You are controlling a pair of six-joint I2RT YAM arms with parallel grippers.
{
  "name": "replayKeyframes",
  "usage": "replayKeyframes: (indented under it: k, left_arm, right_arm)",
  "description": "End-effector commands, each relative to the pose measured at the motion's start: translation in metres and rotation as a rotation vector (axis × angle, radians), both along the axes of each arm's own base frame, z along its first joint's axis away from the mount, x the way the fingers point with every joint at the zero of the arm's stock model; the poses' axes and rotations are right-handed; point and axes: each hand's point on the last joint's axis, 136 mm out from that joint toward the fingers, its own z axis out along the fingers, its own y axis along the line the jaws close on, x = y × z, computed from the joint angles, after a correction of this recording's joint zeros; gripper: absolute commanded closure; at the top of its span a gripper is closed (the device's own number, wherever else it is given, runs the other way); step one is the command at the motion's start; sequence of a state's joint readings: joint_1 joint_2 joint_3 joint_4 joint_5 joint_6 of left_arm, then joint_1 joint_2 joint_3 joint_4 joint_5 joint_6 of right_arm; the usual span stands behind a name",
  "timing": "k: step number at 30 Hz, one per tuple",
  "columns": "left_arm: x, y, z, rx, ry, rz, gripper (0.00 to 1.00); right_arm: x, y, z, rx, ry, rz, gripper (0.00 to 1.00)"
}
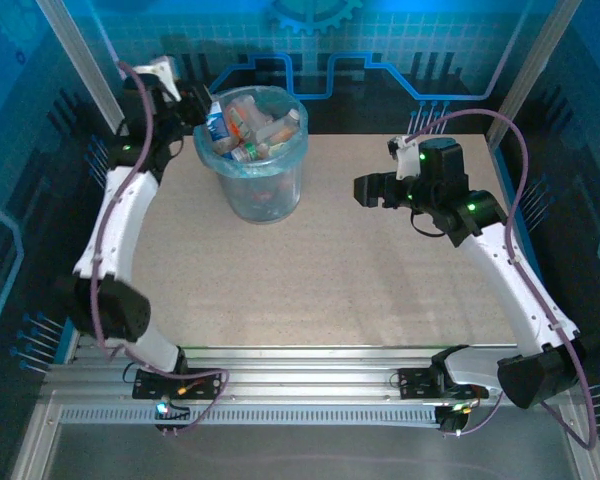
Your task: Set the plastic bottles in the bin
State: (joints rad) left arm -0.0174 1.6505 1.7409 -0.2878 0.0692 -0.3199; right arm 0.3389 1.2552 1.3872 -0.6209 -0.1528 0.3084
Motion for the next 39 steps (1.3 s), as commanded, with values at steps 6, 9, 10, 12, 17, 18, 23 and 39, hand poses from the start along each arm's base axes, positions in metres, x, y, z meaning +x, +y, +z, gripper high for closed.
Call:
replayKeyframes:
  k: [6, 9, 10, 12, 17, 18, 23, 39]
  left_arm:
    - [0.015, -0.01, -0.09, -0.043, 0.225, -0.054, 0.7]
    - [0.011, -0.008, -0.098, -0.039, 0.236, -0.046, 0.7]
    - [0.009, -0.008, -0.097, -0.037, 0.234, -0.047, 0.7]
    - [0.006, -0.006, -0.093, -0.031, 0.219, -0.036, 0.68]
    - [-0.002, 0.007, -0.053, 0.013, 0.14, 0.028, 0.52]
    - [-0.004, 0.011, -0.044, 0.021, 0.118, 0.044, 0.49]
    - [-0.033, 0.032, -0.002, 0.063, 0.001, 0.162, 0.42]
    - [-0.179, 0.085, -0.121, 0.189, -0.04, 0.445, 0.35]
  right_arm:
    - [0.002, 0.008, -0.019, 0.025, 0.063, 0.024, 0.16]
    - [0.004, 0.009, -0.022, 0.022, 0.074, 0.03, 0.16]
    - [0.004, 0.009, -0.023, 0.022, 0.078, 0.029, 0.16]
    - [0.005, 0.01, -0.024, 0.028, 0.082, 0.031, 0.16]
    - [0.006, 0.012, -0.022, 0.033, 0.088, 0.037, 0.15]
    - [0.007, 0.012, -0.021, 0.032, 0.088, 0.037, 0.15]
    - [0.009, 0.0, -0.022, -0.028, 0.071, -0.008, 0.14]
    - [0.014, -0.117, -0.086, -0.344, -0.12, -0.369, 0.17]
